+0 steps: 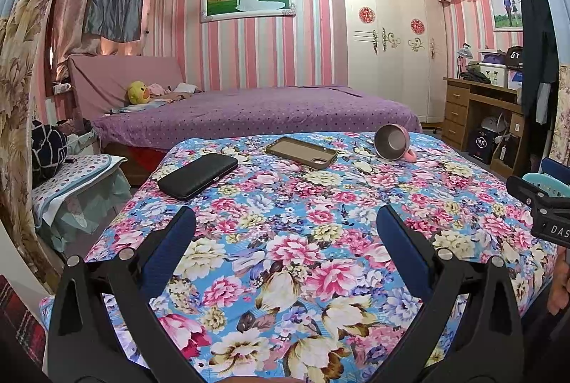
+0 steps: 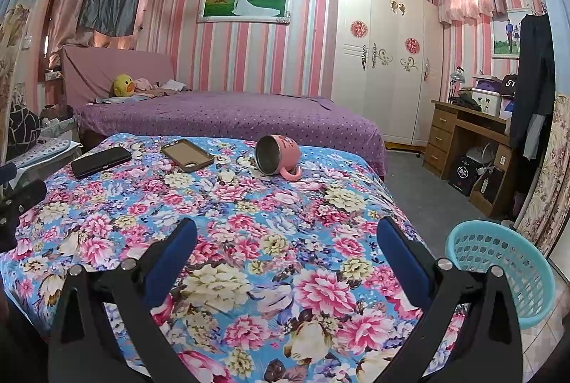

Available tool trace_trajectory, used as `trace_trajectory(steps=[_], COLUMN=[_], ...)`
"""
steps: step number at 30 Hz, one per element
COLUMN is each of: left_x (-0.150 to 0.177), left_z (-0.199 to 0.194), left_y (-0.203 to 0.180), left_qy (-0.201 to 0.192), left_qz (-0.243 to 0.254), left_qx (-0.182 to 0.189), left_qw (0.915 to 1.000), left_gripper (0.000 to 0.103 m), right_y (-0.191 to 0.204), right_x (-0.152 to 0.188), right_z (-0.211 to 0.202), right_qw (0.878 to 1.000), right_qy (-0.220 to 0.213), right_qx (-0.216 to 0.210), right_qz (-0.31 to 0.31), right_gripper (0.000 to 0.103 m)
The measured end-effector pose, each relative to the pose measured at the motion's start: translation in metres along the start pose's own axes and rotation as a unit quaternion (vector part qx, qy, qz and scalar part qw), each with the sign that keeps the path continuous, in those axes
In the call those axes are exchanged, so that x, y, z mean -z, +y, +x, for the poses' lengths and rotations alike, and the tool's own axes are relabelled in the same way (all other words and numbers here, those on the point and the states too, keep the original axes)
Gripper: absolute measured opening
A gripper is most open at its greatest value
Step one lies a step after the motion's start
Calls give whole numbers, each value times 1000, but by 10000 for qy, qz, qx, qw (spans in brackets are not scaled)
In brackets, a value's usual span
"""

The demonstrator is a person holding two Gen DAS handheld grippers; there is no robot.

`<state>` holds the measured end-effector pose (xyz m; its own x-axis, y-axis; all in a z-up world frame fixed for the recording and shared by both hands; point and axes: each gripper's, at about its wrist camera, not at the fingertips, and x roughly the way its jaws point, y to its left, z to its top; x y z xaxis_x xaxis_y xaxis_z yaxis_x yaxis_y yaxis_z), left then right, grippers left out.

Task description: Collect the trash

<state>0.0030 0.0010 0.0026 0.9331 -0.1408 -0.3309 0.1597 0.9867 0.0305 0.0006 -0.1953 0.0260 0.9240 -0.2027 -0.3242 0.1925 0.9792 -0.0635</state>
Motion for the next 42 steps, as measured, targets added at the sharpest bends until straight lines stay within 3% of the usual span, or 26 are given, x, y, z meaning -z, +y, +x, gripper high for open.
trace_trajectory(steps=[42], left_x=[4], left_z=[5], left_y=[-4], left_qy=[196], left_qz=[27], left_qx=[22], left_qw=[9998], left_gripper=[98], right_y=[-8], right_x=[0], right_z=[-2], right_qw=[9998], right_qy=[88], right_qx=[8], right_qz=[155], right_gripper=[99])
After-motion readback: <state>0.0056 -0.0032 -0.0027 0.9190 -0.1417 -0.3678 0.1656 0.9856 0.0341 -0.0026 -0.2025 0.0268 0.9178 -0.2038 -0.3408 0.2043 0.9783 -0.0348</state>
